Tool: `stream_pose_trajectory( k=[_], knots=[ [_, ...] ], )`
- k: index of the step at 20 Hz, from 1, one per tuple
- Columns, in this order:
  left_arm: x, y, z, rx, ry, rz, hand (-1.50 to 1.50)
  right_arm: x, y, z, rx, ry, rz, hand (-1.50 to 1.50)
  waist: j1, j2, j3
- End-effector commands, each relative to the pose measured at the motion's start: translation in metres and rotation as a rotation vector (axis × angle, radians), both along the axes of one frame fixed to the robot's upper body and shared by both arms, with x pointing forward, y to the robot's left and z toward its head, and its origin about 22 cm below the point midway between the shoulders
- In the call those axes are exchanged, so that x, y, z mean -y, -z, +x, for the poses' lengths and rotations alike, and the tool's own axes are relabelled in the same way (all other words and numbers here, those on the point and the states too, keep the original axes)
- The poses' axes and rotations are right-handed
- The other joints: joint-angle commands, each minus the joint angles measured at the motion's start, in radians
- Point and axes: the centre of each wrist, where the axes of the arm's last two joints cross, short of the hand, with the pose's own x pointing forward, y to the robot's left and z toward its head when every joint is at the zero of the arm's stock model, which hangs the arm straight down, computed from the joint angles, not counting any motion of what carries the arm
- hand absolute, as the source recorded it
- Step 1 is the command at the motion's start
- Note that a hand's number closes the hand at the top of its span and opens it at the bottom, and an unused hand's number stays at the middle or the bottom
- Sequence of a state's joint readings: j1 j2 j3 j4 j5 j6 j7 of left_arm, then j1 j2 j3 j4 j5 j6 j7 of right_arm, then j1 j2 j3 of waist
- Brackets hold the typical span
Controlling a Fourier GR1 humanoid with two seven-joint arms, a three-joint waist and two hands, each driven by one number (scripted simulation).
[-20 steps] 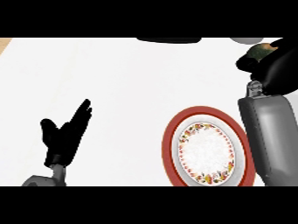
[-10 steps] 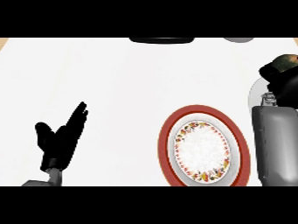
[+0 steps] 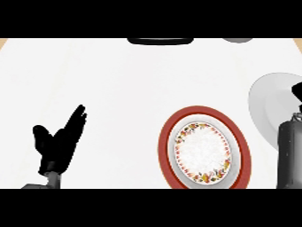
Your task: Pick the squash from the plate and place it in the plate
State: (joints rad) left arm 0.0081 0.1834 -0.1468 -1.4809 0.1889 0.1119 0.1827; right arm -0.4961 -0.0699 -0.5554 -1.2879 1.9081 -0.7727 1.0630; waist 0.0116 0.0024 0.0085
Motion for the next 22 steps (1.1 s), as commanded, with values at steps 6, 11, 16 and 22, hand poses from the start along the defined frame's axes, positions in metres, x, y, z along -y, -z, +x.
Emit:
stream_pose_trajectory(
  k=[6, 11, 16, 22],
  knots=[
    [-0.003, 0.008, 0.002, -0.073, -0.015, -0.001, 0.00, 0.066, 0.036, -0.025, 0.126, 0.176, 0.291, 1.50, -0.020, 0.002, -0.006],
    [-0.008, 0.002, 0.002, -0.077, -0.009, -0.007, 0.00, 0.090, 0.057, -0.020, -0.029, 0.095, 0.497, -1.50, -0.005, 0.003, -0.005],
    [-0.009, 0.015, -0.009, -0.076, -0.005, -0.004, 0.00, 0.101, 0.070, -0.034, 0.087, -0.029, 0.454, -1.50, -0.007, 0.000, -0.005],
    [-0.008, 0.014, -0.007, -0.085, -0.021, -0.002, 0.00, 0.104, 0.040, -0.023, 0.319, -0.087, 0.281, -1.50, -0.005, 0.001, -0.005]
  ],
)
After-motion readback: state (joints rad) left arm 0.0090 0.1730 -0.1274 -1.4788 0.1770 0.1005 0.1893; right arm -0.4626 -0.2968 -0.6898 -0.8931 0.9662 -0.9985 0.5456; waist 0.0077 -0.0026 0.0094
